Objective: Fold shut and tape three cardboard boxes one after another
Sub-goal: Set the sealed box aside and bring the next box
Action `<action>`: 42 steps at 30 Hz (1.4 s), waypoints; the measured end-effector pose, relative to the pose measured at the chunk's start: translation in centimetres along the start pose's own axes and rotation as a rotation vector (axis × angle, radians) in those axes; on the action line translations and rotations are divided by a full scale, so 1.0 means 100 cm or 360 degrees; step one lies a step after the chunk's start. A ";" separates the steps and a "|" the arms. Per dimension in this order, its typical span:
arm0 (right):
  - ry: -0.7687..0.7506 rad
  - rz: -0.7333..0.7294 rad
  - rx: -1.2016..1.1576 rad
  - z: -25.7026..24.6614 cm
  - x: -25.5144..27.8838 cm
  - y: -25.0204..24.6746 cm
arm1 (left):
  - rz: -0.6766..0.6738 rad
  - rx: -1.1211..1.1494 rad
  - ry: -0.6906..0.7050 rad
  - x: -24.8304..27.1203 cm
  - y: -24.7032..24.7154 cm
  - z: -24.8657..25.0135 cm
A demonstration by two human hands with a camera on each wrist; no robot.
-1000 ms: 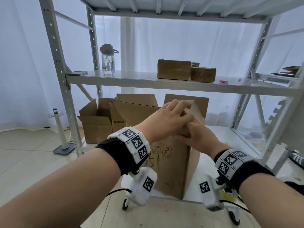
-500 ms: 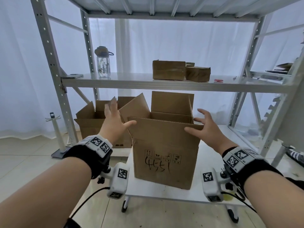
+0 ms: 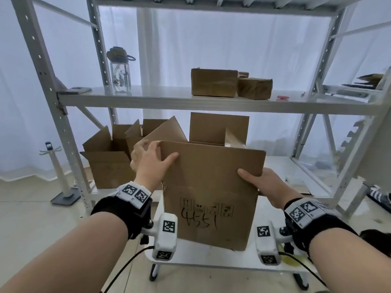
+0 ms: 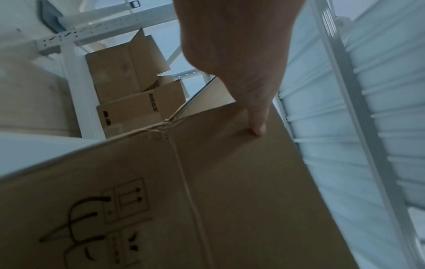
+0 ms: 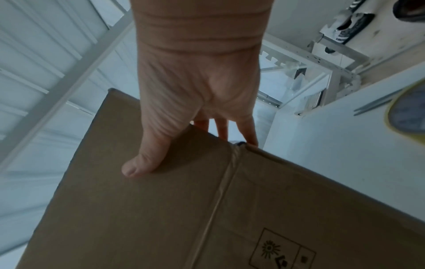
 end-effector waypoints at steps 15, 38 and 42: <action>0.0079 0.0354 0.0251 -0.007 -0.048 -0.006 | -0.0346 0.0944 -0.0064 -0.014 0.026 0.001; -0.0500 0.0403 -0.0231 0.010 -0.296 -0.021 | -0.0220 0.0781 0.0056 -0.221 0.155 -0.007; -0.0636 0.0515 -0.0151 0.035 -0.325 -0.014 | -0.0064 0.0676 0.0187 -0.229 0.183 -0.031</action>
Point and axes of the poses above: each hand's wrist, its own x-axis away from the middle knuckle, its own y-axis out of the palm, z = x × y, the point moved 4 cm from there along -x, towards the middle knuckle
